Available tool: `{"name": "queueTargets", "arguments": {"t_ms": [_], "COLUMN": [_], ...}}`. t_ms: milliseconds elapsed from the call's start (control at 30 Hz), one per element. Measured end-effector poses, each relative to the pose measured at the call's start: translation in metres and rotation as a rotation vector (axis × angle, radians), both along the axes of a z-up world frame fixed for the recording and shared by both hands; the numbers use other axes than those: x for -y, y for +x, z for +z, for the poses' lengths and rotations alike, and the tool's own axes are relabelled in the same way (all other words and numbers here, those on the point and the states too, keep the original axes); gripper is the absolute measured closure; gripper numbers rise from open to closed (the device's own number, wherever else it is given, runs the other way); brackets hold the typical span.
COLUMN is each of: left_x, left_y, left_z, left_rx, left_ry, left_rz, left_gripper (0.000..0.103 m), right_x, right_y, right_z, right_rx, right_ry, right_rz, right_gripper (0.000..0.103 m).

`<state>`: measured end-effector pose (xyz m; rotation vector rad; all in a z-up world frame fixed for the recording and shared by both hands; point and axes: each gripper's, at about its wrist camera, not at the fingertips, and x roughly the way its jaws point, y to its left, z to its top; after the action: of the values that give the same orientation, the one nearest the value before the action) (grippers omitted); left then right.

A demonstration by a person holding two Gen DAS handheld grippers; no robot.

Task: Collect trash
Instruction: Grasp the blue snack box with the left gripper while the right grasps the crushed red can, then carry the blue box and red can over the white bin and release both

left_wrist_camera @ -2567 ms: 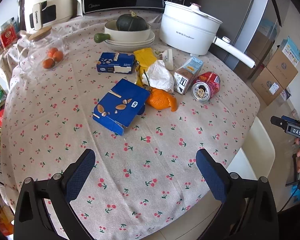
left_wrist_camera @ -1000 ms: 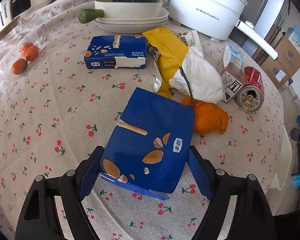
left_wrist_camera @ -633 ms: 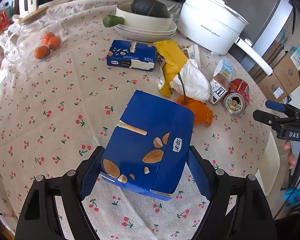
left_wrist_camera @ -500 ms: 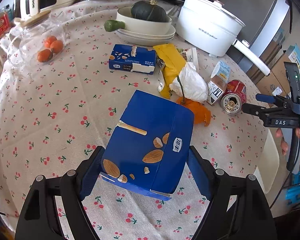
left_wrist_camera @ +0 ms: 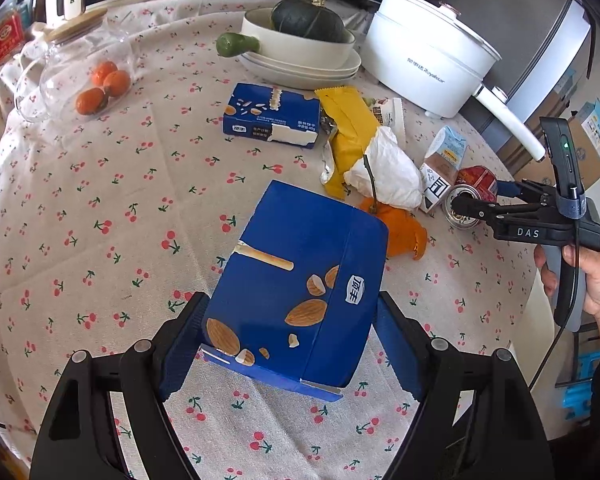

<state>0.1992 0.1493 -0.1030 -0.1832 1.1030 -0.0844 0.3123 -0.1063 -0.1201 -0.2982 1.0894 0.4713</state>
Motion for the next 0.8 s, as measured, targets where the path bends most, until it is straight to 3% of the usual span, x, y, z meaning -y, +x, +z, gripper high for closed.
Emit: {"name": "queueTargets", "arguments": {"t_ms": [367,633,800], "left_x": [0.010,0.029,0.049], "left_y": [-0.012,-0.030,-0.041], "left_z": [0.017,0.035,0.043], "left_rx": [0.035,0.071,0.087], "left_ry": [-0.009,-0.047,-0.031], "left_rz": [0.001,-0.015,-0.050], "left_gripper": [0.019,0.019,0.019], "right_x": [0.008,0.035,0.051], "right_y": [-0.041,-0.084,-0.115], "right_z": [0.017,0.045,0.063], "right_rx": [0.032,0.035,0.057], "right_ry": [-0.049,-0.036,-0.061], "right_rz": [0.014,-0.069,-0.089], "right_gripper": [0.018,0.018,0.018]}}
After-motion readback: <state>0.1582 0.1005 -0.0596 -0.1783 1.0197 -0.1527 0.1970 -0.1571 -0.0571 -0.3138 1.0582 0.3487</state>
